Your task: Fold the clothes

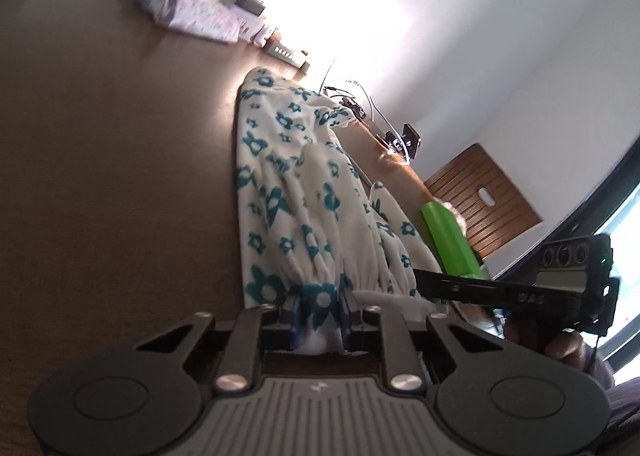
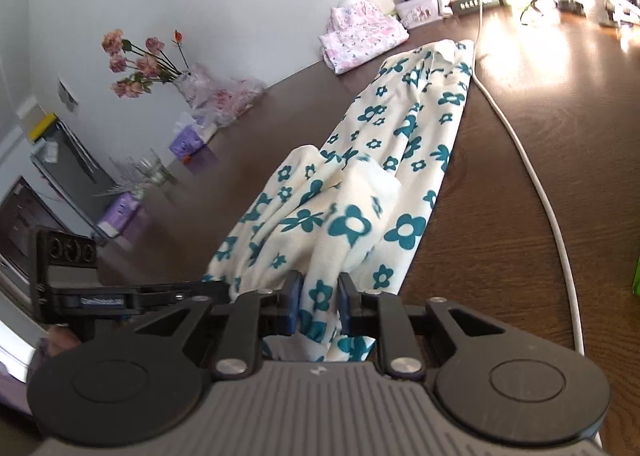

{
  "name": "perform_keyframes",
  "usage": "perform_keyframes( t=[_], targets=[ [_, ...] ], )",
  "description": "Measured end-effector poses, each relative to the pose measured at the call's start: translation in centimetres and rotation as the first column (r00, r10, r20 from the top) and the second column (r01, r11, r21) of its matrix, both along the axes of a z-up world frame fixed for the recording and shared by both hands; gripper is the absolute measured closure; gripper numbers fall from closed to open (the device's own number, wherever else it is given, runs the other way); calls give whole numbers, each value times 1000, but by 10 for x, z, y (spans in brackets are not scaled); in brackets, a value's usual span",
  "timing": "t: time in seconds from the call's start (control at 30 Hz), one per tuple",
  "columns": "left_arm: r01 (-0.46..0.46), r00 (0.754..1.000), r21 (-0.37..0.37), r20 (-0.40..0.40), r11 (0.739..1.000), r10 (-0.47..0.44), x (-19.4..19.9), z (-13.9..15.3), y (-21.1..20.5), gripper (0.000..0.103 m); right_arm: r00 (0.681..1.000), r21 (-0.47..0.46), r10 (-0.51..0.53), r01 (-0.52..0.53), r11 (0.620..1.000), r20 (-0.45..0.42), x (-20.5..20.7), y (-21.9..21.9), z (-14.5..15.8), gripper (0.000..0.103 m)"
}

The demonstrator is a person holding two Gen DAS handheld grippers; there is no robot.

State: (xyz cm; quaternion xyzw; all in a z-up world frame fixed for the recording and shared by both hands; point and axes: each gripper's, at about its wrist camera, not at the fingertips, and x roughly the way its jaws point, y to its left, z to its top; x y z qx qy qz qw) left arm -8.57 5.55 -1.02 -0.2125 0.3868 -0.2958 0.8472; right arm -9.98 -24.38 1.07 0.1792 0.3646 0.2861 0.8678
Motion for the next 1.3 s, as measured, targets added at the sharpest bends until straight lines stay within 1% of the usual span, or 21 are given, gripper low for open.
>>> perform_keyframes(
  t=[0.07,0.13,0.2,0.23,0.3,0.37,0.43,0.6,0.73,0.8,0.87,0.9,0.97,1.0,1.03,1.13,1.2,1.3],
  targets=[
    [1,1000,8,18,1000,-1,1,4,0,84,999,-10,-17,17,1000,37,-5,0,3,83],
    [1,999,16,36,1000,-2,2,9,-1,73,996,-9,-52,53,999,76,-12,-4,7,83],
    [2,999,24,54,1000,-3,3,13,-1,67,990,-7,-89,91,996,112,-19,-9,10,83],
    [2,998,28,63,1000,-4,3,15,-2,66,986,-9,-111,113,994,127,-22,-12,11,83],
    [2,997,43,75,999,-5,6,19,-5,67,973,-38,-152,161,986,172,-29,-14,13,83],
    [-4,997,63,77,998,-1,8,19,-11,68,963,-68,-169,187,980,211,-33,-12,14,83],
    [-9,998,85,70,996,3,8,18,-16,76,969,-74,-149,167,983,198,-30,-7,10,83],
    [-14,999,126,43,992,9,2,18,-25,79,986,-114,-81,98,989,147,-14,14,-2,93],
    [-27,999,148,28,989,23,-11,18,-32,80,993,-148,-60,75,986,105,-6,15,-8,93],
    [-33,999,144,41,989,27,-15,19,-32,80,989,-148,-71,89,985,127,-9,11,-6,89],
    [-53,997,130,70,990,44,-16,23,-27,77,982,-140,-85,110,984,170,-15,5,0,86],
    [-46,995,136,94,990,33,-17,27,-27,76,976,-132,-98,125,983,196,-17,1,3,86],
    [-43,988,164,153,986,18,-16,36,-31,69,965,-120,-124,155,981,233,-21,-5,10,86],
    [-47,986,178,168,983,17,-13,39,-33,65,961,-117,-131,164,980,244,-20,-7,13,86],
    [-51,983,192,183,980,15,-10,41,-36,65,959,-118,-134,168,979,251,-19,-7,15,86],
    [-78,979,196,200,978,38,5,44,-41,65,958,-123,-132,167,978,256,-11,-4,17,86],
    [-90,979,172,194,981,56,15,43,-42,66,961,-125,-124,159,979,248,-3,2,16,86],
    [-79,981,173,188,982,46,26,39,-47,67,967,-152,-124,160,975,224,11,14,10,86]
  ],
)
